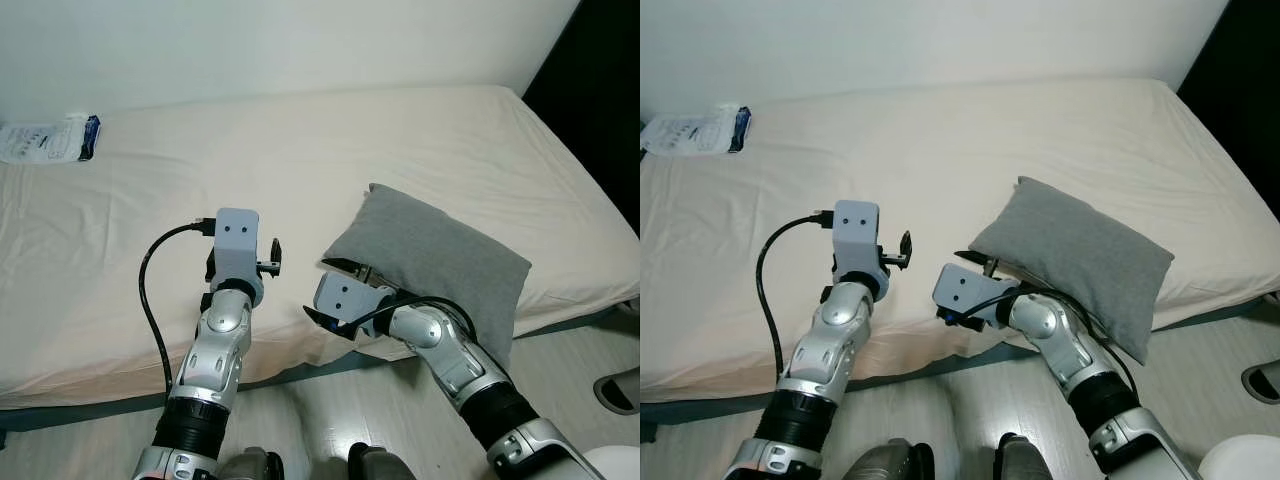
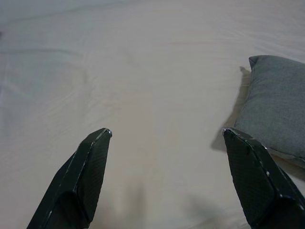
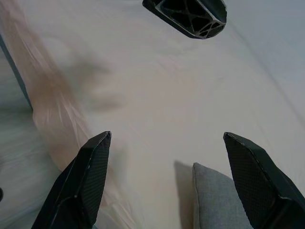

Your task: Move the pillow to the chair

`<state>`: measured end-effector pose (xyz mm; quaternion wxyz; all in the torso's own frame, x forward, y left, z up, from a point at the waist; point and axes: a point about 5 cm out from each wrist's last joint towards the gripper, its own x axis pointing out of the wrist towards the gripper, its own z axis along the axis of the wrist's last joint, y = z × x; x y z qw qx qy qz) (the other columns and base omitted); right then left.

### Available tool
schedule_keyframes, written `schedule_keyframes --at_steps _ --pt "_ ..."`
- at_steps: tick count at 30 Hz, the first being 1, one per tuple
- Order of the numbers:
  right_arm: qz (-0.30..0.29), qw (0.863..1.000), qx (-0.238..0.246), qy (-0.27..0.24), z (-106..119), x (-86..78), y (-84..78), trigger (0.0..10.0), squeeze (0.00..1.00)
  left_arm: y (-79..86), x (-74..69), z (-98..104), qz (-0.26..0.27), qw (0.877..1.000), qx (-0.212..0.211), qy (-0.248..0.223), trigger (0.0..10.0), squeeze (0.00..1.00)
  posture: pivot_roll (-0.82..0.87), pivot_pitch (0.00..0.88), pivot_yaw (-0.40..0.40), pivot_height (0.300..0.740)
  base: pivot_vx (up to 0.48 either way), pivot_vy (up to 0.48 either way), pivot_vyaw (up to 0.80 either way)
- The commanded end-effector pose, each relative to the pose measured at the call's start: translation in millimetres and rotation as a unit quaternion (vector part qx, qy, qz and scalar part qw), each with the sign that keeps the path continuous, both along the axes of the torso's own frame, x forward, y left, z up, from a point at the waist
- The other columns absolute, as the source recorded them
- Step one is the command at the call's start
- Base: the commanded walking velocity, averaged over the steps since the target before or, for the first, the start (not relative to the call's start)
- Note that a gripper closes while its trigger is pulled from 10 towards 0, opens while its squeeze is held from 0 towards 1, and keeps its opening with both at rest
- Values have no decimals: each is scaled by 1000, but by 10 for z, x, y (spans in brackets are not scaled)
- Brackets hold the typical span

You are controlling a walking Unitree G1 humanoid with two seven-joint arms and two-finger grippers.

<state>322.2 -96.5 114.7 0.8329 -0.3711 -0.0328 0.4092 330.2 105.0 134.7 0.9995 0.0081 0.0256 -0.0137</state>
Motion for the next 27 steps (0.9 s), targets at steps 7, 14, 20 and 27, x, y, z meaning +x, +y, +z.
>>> schedule_keyframes --at_steps 7,14,20,27 --pt "1 1000 5 7 -26 -27 -38 10000 0 -18 -35 -75 3 1000 -7 12 10000 0 -70 250 -9 740 0 0 0" --pt "2 1000 6 7 -24 -31 -37 10000 0 -21 -50 -85 3 1000 -9 13 10000 0 -75 254 -12 740 0 0 0" --pt "2 1000 6 7 -26 -30 -32 10000 0 -25 -53 -89 2 1000 -9 14 10000 0 -73 255 -11 740 0 0 0" --pt "3 1000 6 8 -22 -29 -28 10000 0 -30 -51 -87 1 1000 -9 14 10000 0 -74 260 -8 740 0 0 0"
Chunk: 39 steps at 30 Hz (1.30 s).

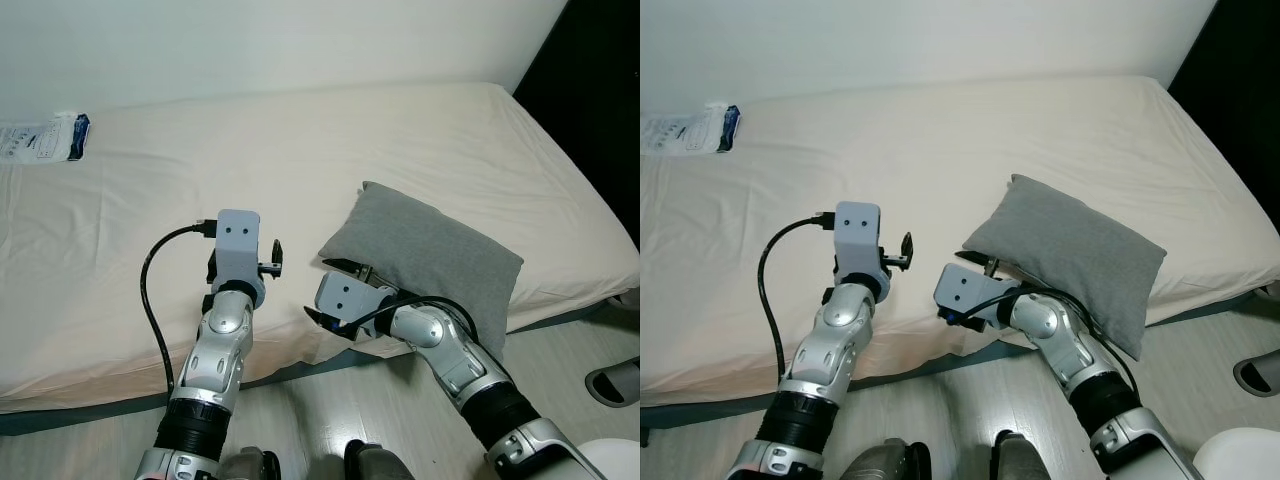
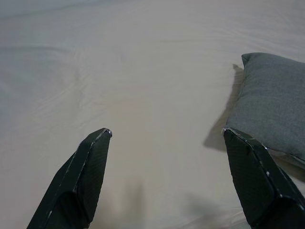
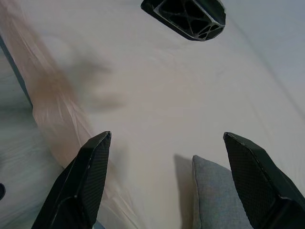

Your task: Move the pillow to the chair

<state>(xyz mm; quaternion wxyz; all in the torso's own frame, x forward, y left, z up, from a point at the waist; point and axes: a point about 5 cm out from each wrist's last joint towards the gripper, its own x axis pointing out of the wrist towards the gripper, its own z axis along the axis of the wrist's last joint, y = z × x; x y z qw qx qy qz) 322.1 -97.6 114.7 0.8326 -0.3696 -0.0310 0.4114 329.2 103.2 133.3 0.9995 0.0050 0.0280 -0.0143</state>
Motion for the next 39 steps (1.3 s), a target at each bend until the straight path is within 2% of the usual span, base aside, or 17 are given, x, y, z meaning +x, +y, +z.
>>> schedule_keyframes --at_steps 1,39 --pt "1 1000 6 5 -22 -28 -16 10000 0 -12 -41 -73 1 1000 -6 12 10000 0 -74 260 -8 740 0 0 0" --pt "1 1000 7 7 -59 -57 -12 10000 0 -14 -39 -63 -2 1000 -4 7 10000 0 -70 212 -4 740 0 0 0"
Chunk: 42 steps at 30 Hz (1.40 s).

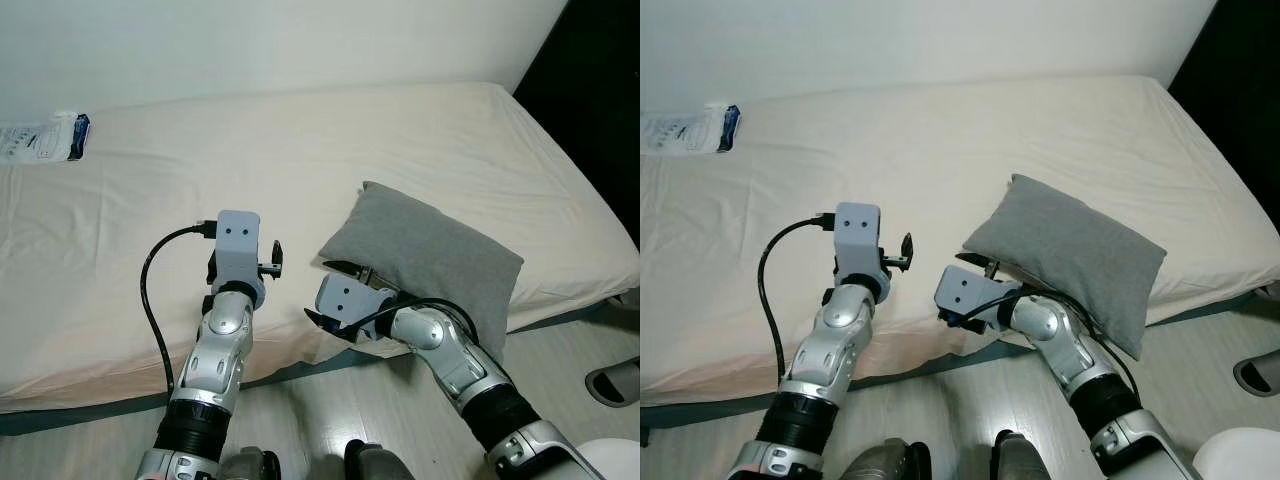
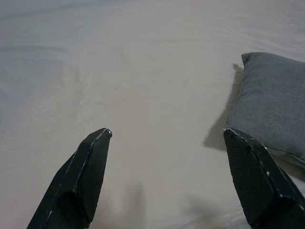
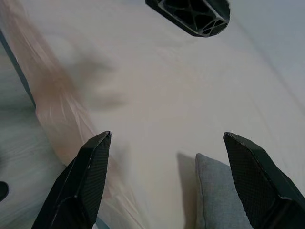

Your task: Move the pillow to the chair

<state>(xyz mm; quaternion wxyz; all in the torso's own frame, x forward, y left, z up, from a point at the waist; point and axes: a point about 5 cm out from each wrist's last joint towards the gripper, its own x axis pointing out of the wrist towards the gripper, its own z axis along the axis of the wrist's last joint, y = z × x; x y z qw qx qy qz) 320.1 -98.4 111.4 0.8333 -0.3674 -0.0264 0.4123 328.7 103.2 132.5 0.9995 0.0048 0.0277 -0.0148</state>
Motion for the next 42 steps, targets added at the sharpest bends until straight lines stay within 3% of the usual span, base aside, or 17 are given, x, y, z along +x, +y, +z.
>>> schedule_keyframes --at_steps 1,33,38,42 --pt "2 1000 7 1 -25 -37 -4 10000 0 -14 -33 -56 -1 1000 -4 7 10000 0 -70 213 -4 740 0 0 0" --pt "2 1000 3 -2 -11 -28 -41 10000 0 -1 7 -19 3 1000 -4 3 10000 0 -62 227 -12 740 0 0 0" --pt "4 1000 2 -2 -16 -39 -32 10000 0 113 10 -43 11 1000 3 5 10000 0 -81 231 -10 740 0 0 0" --pt "3 1000 3 -2 -19 -43 -62 10000 0 112 24 -56 12 1000 2 6 10000 0 -113 229 -13 740 0 0 0"
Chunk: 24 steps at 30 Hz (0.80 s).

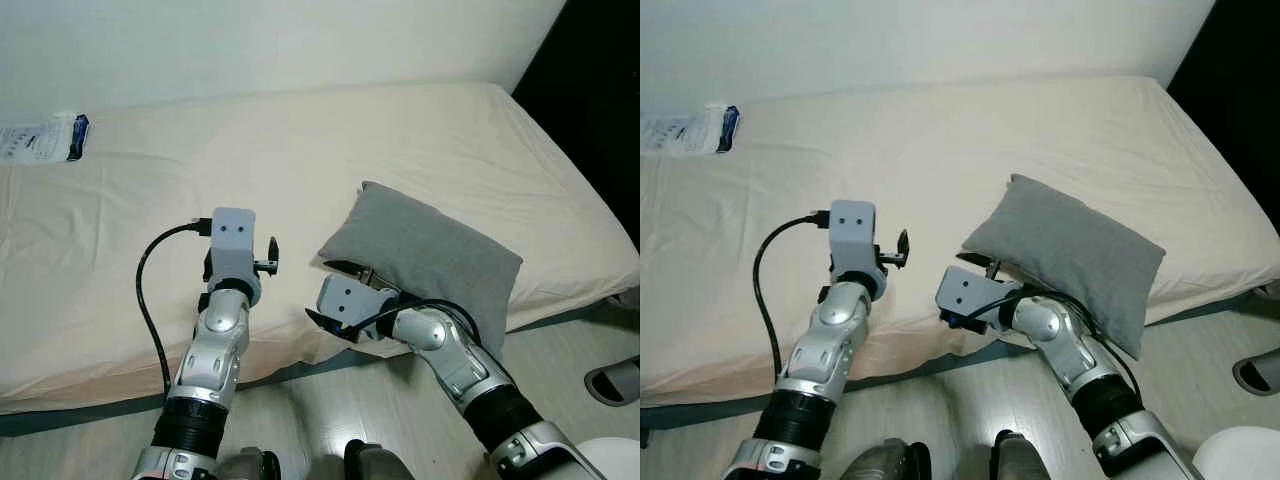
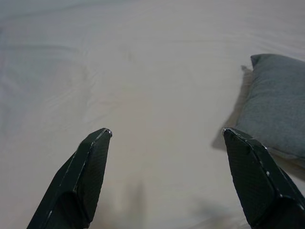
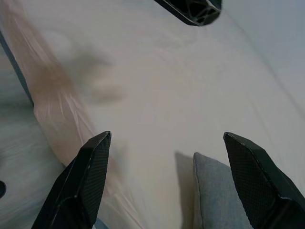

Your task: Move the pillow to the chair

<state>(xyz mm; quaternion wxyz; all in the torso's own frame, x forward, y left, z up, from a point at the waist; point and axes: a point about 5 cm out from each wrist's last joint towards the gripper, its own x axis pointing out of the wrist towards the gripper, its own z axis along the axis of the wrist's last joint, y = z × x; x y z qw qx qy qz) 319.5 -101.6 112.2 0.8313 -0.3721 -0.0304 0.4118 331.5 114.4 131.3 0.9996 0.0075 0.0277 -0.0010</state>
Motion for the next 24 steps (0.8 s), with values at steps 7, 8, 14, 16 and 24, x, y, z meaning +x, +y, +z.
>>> schedule_keyframes --at_steps 7,8,14,16,24 --pt "2 1000 4 3 -25 -35 -40 10000 0 -34 13 -22 -3 1000 -5 3 10000 0 -98 227 -23 740 0 0 0" --pt "2 1000 4 3 -25 -35 -40 10000 0 -34 13 -22 -3 1000 -5 3 10000 0 -98 227 -23 740 0 0 0" --pt "3 1000 5 4 -31 -29 -12 10000 0 26 8 -30 -1 1000 1 4 10000 0 -86 224 -1 740 0 0 0" --pt "3 1000 6 5 -34 -27 2 10000 0 44 9 -36 -2 1000 4 4 10000 0 -89 220 6 740 0 0 0" --pt "4 1000 9 4 -39 -34 65 10000 0 84 -1 -34 -4 1000 8 3 10000 0 -63 215 11 740 0 0 0"
